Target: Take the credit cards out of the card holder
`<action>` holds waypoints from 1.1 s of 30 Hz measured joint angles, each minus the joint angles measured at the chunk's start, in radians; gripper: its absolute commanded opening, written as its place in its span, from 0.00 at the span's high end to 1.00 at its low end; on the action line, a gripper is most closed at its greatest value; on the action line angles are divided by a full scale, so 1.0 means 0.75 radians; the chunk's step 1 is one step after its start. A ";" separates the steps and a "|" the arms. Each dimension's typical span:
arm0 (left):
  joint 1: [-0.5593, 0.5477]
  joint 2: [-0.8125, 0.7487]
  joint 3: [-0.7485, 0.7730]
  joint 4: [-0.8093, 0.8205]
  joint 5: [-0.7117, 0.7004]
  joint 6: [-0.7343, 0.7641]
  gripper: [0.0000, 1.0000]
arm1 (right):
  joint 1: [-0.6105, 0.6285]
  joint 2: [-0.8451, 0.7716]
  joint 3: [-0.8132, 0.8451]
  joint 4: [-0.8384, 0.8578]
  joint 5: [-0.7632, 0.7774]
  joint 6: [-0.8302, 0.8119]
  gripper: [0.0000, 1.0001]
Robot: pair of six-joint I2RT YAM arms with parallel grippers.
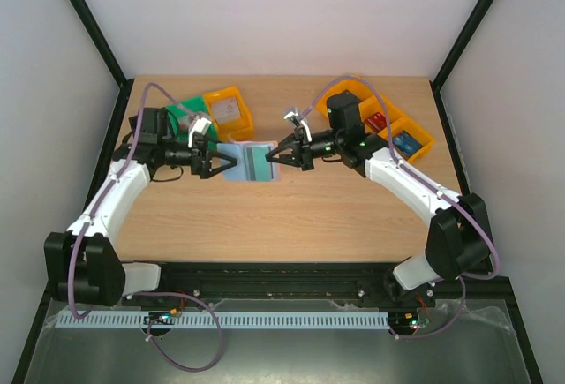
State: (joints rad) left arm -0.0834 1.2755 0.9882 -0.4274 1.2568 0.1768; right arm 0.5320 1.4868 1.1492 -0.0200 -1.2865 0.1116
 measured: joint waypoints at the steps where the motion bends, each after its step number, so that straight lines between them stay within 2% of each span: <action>1: 0.007 0.007 0.004 -0.004 -0.001 0.001 0.01 | 0.000 -0.002 0.000 -0.024 -0.018 -0.032 0.98; 6: 0.032 0.025 0.018 -0.024 -0.002 0.041 0.01 | -0.006 -0.029 0.001 -0.101 -0.102 -0.140 0.99; 13: -0.005 0.034 0.037 -0.131 0.081 0.176 0.02 | -0.011 -0.032 0.007 -0.122 -0.143 -0.171 0.98; 15: -0.030 0.040 0.051 -0.175 0.104 0.230 0.15 | -0.011 -0.032 0.008 -0.121 -0.140 -0.168 0.98; 17: -0.050 0.046 0.062 -0.219 0.129 0.277 0.36 | -0.011 -0.032 0.008 -0.113 -0.124 -0.148 0.98; 18: -0.061 0.047 0.065 -0.240 0.142 0.307 0.59 | -0.011 -0.032 0.008 -0.104 -0.111 -0.133 0.98; 19: -0.068 0.048 0.069 -0.259 0.152 0.323 0.77 | -0.011 -0.032 0.008 -0.086 -0.094 -0.107 0.96; 20: -0.071 0.048 0.073 -0.271 0.159 0.338 0.92 | -0.011 -0.032 0.008 -0.066 -0.078 -0.082 0.90; 21: -0.072 0.049 0.078 -0.283 0.164 0.356 0.97 | -0.011 -0.032 0.007 -0.041 -0.060 -0.055 0.86; 24: -0.072 0.049 0.087 -0.299 0.168 0.384 0.98 | -0.011 -0.033 0.002 0.020 -0.012 0.006 0.75; 27: -0.070 0.049 0.096 -0.319 0.171 0.394 0.98 | -0.011 -0.038 -0.003 0.045 0.051 0.022 0.69; 30: -0.054 0.049 0.103 -0.328 0.205 0.399 0.98 | -0.017 -0.051 -0.012 0.041 0.103 0.003 0.66; 33: -0.028 0.049 0.104 -0.331 0.232 0.406 0.98 | -0.032 -0.063 -0.023 0.034 0.118 -0.011 0.66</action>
State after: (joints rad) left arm -0.1043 1.3125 1.0660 -0.6758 1.4307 0.4812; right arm 0.5083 1.4395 1.1316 0.0051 -1.1980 0.1032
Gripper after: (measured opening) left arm 0.044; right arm 0.344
